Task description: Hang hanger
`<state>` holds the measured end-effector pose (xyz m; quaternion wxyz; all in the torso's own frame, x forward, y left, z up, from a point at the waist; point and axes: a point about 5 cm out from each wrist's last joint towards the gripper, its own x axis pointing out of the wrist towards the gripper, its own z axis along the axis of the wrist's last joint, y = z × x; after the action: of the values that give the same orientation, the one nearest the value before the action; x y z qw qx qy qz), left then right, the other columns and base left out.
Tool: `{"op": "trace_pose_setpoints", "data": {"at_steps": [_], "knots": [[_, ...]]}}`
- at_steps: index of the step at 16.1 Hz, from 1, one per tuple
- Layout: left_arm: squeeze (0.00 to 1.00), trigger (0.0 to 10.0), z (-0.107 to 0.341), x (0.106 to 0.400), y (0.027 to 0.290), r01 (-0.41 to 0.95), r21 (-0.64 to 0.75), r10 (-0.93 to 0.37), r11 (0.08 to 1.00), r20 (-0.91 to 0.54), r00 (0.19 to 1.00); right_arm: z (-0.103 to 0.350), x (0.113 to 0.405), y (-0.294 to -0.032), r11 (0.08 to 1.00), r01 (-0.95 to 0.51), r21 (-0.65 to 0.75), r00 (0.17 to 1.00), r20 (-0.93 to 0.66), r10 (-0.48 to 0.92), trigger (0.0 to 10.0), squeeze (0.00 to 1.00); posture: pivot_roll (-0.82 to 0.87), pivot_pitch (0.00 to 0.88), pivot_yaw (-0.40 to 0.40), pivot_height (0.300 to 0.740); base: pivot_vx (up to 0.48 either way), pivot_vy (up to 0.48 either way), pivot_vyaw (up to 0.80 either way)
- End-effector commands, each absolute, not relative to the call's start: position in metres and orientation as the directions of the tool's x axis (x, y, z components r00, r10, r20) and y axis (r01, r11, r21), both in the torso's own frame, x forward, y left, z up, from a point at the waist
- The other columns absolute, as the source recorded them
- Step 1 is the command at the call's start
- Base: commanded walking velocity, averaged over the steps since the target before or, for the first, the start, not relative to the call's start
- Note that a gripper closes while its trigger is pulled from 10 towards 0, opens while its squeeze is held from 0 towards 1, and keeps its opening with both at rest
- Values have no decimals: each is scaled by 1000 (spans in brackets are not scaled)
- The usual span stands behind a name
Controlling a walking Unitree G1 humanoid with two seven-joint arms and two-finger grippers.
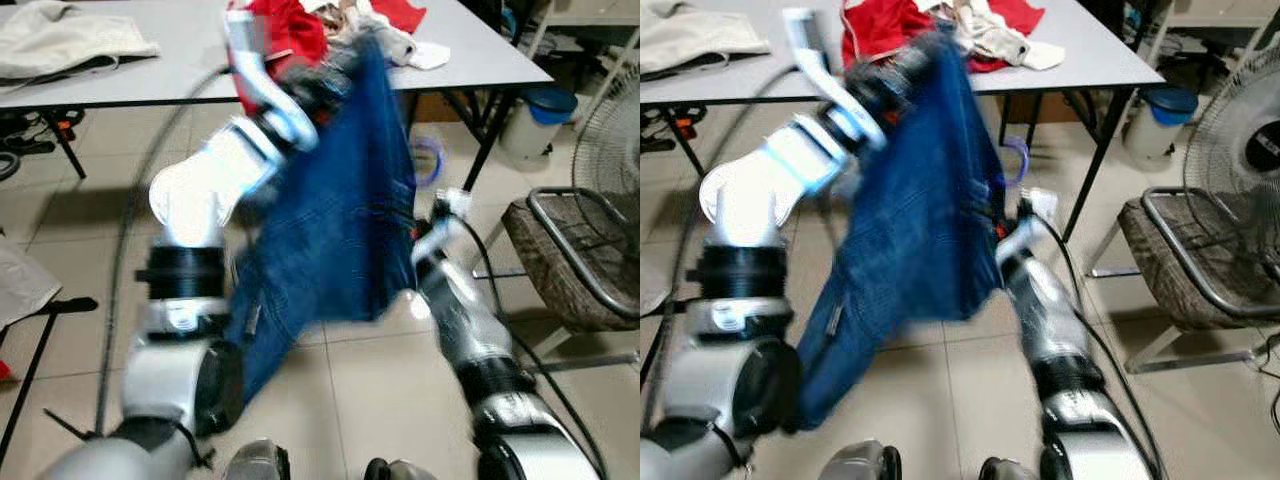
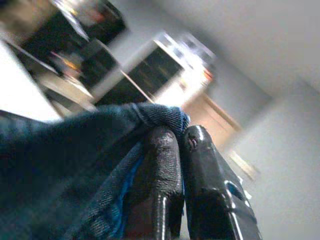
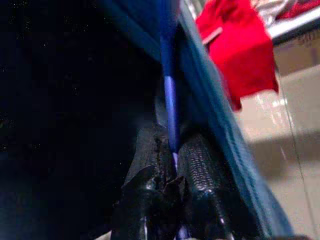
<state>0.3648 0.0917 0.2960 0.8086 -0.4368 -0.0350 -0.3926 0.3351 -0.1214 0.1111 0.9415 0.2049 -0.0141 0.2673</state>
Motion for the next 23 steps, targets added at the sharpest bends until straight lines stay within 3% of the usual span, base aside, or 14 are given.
{"op": "trace_pose_setpoints", "data": {"at_steps": [1, 2, 3, 5, 7, 10, 12, 14, 16, 17, 18, 23], "knots": [[0, 0, 314, 369, 101, 672, -655, -539, 346, 448, 714, 110, 331, -127, 775, -521, 358, 848, 116, 517, 0, 0, 92, 38, -21, 740, 0, 0, 0], [0, 0, 298, 384, 120, 587, -636, -478, 502, 362, 800, 115, 321, -148, 770, -496, 401, 862, 124, 491, 0, 0, 79, 38, -16, 740, 0, 0, 0], [0, 0, 292, 388, 126, 561, -620, -461, 549, 335, 822, 117, 317, -154, 768, -489, 413, 866, 127, 484, 0, 0, 77, 38, -16, 740, 0, 0, 0], [0, 0, 248, 395, 142, 456, -415, -443, 787, 132, 887, 144, 300, -175, 744, -498, 445, 863, 167, 477, 0, 0, 52, 41, -10, 740, 0, 0, 0], [0, 0, 198, 394, 144, 399, -233, -424, 887, -67, 903, 166, 287, -174, 661, -549, 511, 827, 220, 517, 0, 0, 35, 42, -9, 740, 0, 0, 0], [0, 0, 125, 379, 137, 424, -15, -405, 906, -325, 854, 183, 273, -167, 595, -539, 597, 822, 218, 525, 0, 0, 7, 42, 2, 740, 0, 0, 0], [0, 0, 99, 369, 129, 463, 19, -416, 886, -409, 812, 188, 272, -168, 563, -500, 658, 841, 215, 496, 0, 0, -2, 42, 8, 740, 0, 0, 0], [0, 0, 69, 351, 115, 510, -15, -458, 860, -466, 757, 186, 273, -169, 607, -426, 671, 881, 155, 447, 0, 0, -17, 44, 18, 740, 0, 0, 0], [0, 0, 66, 348, 107, 530, -56, -496, 846, -446, 745, 181, 276, -175, 672, -359, 648, 914, 98, 394, 0, 0, -19, 45, 21, 740, 0, 0, 0], [0, 10000, 70, 349, 105, 541, -125, -541, 832, -401, 739, 177, 277, -178, 719, -320, 616, 929, 54, 367, 0, 0, -20, 46, 24, 740, 0, 0, 0], [1000, 10000, 73, 349, 105, 559, -162, -576, 813, -360, 734, 174, 278, -180, 751, -282, 597, 941, 18, 339, 0, 0, -18, 47, 28, 740, 0, 0, 0], [1000, 10000, 73, 340, 118, 596, -307, -667, 742, -248, 702, 159, 281, -194, 870, -128, 476, 974, -104, 201, 0, 0, -35, 64, 50, 740, 0, 0, 0]]}}
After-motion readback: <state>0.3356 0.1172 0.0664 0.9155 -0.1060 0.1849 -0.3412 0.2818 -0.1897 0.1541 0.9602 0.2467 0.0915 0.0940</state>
